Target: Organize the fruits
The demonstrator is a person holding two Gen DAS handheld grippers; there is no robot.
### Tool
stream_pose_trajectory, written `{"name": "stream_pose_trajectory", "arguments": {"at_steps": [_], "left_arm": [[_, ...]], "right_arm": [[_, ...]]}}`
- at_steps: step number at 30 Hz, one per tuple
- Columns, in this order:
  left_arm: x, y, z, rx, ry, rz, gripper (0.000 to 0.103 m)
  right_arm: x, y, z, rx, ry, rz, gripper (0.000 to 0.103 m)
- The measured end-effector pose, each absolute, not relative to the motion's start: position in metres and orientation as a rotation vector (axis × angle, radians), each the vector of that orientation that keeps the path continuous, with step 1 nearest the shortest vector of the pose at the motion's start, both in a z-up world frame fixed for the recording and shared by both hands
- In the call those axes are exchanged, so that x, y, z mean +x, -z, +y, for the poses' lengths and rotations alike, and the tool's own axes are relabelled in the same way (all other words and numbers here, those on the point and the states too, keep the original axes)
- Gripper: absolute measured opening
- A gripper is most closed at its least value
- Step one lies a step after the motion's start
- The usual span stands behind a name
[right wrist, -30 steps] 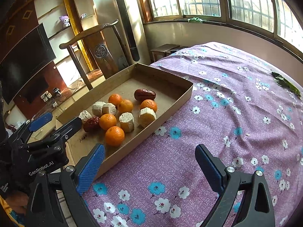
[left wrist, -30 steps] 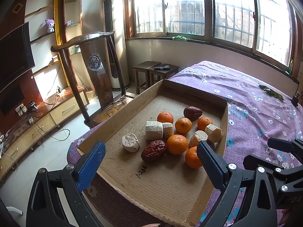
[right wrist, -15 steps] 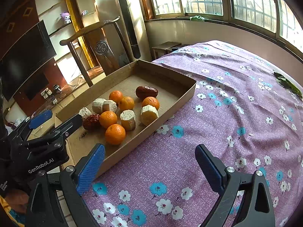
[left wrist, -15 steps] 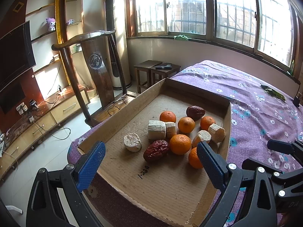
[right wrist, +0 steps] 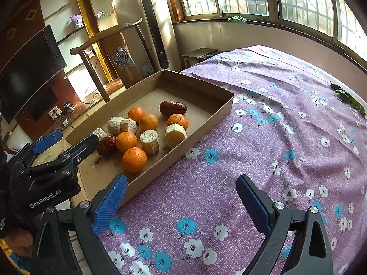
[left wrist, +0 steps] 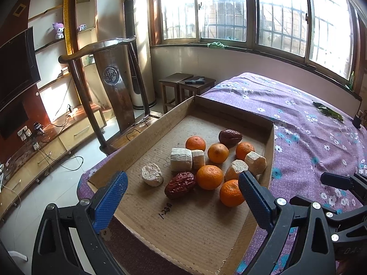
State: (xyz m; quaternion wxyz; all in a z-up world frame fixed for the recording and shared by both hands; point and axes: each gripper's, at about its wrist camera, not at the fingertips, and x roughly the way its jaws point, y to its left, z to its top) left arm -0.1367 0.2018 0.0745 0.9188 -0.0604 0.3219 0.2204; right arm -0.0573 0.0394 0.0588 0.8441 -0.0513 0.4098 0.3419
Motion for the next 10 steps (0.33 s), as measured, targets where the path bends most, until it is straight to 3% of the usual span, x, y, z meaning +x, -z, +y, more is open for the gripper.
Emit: {"name": "stream_pose_trajectory", "arguments": {"at_steps": [10], "left_arm": [[-0.122, -0.084, 0.175, -0.088, -0.403, 0.653, 0.097]], "right_arm": [[-0.050, -0.059, 0.010, -0.083, -0.668, 0.876, 0.098]]}}
